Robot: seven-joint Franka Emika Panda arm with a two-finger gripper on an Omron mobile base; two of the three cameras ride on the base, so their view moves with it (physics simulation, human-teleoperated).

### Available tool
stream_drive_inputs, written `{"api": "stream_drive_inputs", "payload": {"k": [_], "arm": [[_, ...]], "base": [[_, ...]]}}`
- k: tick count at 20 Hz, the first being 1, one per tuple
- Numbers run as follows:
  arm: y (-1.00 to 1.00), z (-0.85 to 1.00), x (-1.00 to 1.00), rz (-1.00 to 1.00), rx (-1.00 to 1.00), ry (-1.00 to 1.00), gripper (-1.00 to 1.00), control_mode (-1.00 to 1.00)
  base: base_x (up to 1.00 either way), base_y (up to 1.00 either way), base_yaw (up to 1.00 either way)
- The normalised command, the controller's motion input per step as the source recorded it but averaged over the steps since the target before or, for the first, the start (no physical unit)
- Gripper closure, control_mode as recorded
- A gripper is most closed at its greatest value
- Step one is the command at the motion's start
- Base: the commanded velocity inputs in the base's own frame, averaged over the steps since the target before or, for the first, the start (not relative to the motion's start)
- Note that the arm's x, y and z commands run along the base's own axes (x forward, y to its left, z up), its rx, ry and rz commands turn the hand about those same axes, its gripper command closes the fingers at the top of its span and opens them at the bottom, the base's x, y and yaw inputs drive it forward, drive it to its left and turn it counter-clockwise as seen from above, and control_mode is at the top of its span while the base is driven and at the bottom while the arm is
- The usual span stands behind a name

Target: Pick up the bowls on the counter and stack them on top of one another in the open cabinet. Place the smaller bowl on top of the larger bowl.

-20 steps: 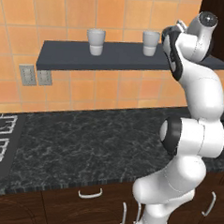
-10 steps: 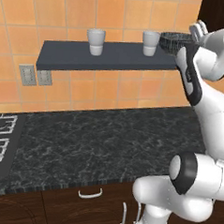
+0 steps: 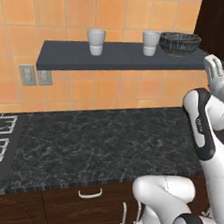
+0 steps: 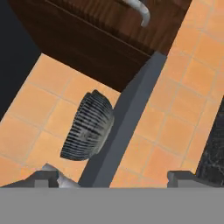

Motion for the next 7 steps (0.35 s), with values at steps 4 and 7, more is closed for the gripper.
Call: {"api": "stream_drive_inputs", "payload": {"k": [4, 7], "arm": [[0.18, -1.0, -1.0, 0.08, -0.22, 0.22, -1.0, -1.0], [0.76, -1.0, -0.74, 0.23, -0.37, 0.55, -1.0, -1.0]], "base": [[0.0, 0.0, 0.0], [0.0, 0.0, 0.0]]}}
